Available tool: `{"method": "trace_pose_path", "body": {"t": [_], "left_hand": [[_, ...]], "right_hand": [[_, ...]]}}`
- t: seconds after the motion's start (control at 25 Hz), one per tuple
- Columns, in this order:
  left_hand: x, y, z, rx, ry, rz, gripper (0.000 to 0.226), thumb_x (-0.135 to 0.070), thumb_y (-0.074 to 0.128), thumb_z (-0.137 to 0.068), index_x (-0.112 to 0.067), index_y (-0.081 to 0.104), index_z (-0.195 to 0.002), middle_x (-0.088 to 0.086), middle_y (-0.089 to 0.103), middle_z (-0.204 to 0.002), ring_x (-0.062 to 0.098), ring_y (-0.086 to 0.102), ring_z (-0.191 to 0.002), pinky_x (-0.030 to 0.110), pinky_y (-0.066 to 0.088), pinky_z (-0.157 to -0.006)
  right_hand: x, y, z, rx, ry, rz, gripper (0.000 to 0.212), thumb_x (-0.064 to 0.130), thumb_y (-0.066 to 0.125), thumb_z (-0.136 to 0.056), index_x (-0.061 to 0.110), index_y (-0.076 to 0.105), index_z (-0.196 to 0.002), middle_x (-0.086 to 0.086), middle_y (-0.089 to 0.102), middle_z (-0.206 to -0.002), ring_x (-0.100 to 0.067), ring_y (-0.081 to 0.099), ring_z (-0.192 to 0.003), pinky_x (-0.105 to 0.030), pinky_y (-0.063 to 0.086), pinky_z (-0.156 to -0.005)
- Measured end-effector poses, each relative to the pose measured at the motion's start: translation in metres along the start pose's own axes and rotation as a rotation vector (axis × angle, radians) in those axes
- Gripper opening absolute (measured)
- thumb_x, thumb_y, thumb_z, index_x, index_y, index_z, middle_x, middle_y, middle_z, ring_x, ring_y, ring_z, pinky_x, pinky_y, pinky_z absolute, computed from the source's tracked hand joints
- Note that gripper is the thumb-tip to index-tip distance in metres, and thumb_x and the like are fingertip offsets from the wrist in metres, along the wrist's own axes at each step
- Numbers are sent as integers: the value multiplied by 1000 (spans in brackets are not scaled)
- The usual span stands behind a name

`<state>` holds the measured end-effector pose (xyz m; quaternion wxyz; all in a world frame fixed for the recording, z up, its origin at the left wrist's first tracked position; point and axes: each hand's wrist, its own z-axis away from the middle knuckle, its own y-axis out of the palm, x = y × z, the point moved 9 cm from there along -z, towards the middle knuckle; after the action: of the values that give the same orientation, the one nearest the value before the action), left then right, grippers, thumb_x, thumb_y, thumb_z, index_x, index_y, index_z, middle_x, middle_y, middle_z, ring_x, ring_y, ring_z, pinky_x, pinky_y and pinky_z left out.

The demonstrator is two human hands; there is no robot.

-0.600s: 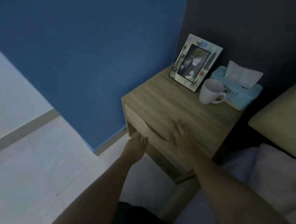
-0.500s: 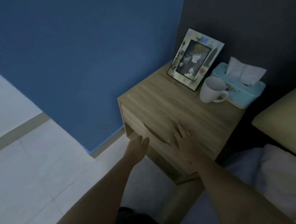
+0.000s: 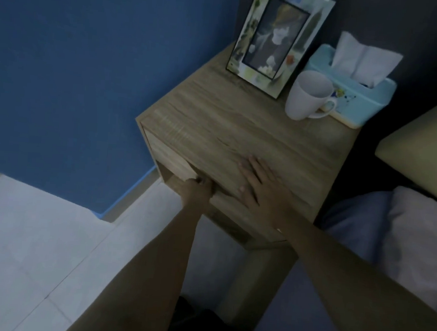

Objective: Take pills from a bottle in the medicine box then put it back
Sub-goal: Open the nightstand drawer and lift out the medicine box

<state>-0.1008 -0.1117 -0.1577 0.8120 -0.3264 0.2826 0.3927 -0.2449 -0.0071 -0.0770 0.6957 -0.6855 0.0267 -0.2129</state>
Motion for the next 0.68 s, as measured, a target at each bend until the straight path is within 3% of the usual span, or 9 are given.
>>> {"method": "trace_pose_path", "body": {"t": [0.08, 0.16, 0.32, 0.48, 0.68], "left_hand": [[2, -4, 0, -18, -13, 33, 28, -29, 56, -88, -6, 63, -73, 15, 71, -91, 28, 69, -91, 33, 55, -78], [8, -14, 7, -44, -25, 45, 32, -33, 58, -86, -9, 61, -65, 15, 72, -85, 24, 68, -83, 26, 48, -68], [41, -42, 30, -14, -69, 122, 27, -33, 64, -85, -6, 63, -91, 8, 71, -86, 16, 68, -80, 25, 53, -70], [76, -81, 49, -33, -119, 84, 28, -33, 65, -83, -6, 66, -92, 7, 73, -84, 14, 70, -74, 17, 47, -54], [116, -123, 68, -92, -173, 39, 26, -37, 64, -78, -11, 67, -75, 3, 74, -68, 19, 73, -74, 32, 57, -76]], "right_hand": [[0, 1, 0, 13, -2, -4, 57, 50, 16, -94, 30, 13, -148, -1, 12, -160, -17, 8, -147, -35, 6, -117], [0, 2, -1, 28, -8, -10, 55, 44, 22, -97, 28, 12, -148, -2, 11, -160, -17, 6, -147, -35, 5, -117], [1, 2, -1, 87, -4, -1, 54, 42, 21, -99, 26, 7, -149, -3, 7, -161, -18, 2, -147, -40, 6, -119], [4, -2, 1, 69, -13, 34, 54, 39, 23, -98, 24, 10, -149, -7, 11, -160, -22, 9, -147, -43, 11, -118], [7, -3, 2, 66, -1, 55, 53, 38, 22, -99, 23, 11, -149, -9, 14, -159, -24, 10, -147, -42, 11, -117]]}}
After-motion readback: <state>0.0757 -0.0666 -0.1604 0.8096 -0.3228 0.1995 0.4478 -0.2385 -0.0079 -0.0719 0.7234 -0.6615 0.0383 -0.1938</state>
